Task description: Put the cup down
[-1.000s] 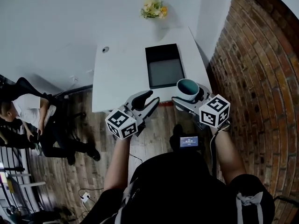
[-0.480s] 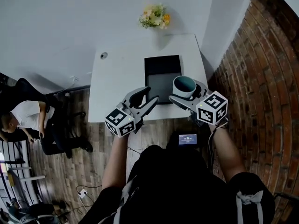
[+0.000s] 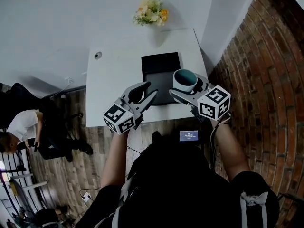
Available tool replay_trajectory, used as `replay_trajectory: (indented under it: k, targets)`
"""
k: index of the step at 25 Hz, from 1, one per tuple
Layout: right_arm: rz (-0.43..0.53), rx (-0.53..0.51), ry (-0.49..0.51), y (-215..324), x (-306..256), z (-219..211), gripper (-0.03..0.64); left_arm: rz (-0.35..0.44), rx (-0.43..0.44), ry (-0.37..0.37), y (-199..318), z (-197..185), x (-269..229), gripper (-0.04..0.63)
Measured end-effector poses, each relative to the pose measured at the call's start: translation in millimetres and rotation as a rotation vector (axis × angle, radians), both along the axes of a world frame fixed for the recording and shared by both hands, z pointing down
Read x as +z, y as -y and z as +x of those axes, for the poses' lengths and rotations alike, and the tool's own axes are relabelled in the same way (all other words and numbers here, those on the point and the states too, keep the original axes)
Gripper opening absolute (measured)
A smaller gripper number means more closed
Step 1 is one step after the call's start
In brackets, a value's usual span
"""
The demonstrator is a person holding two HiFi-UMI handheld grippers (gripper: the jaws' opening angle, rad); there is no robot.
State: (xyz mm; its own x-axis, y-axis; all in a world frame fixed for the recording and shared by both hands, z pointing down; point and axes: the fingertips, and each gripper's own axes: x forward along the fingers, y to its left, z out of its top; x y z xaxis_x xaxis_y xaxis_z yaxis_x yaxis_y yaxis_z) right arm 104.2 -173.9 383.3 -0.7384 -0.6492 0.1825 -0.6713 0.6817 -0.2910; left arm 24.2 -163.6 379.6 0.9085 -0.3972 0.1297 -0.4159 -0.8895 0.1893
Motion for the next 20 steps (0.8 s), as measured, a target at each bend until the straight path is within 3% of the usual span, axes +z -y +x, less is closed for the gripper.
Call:
replay_trajectory:
  k: [12,20]
  targets:
    - [0.002,0.051,-0.030,11.0,-4.8,-13.9,0.394,-0.007,0.070,0.000,18.4,-10.7,-1.6,0.124]
    - [0.010,0.043,-0.029,18.6,-8.3,-23.0,0.394,-0.008,0.066,-0.021,27.5,-19.1,-3.8,0.106]
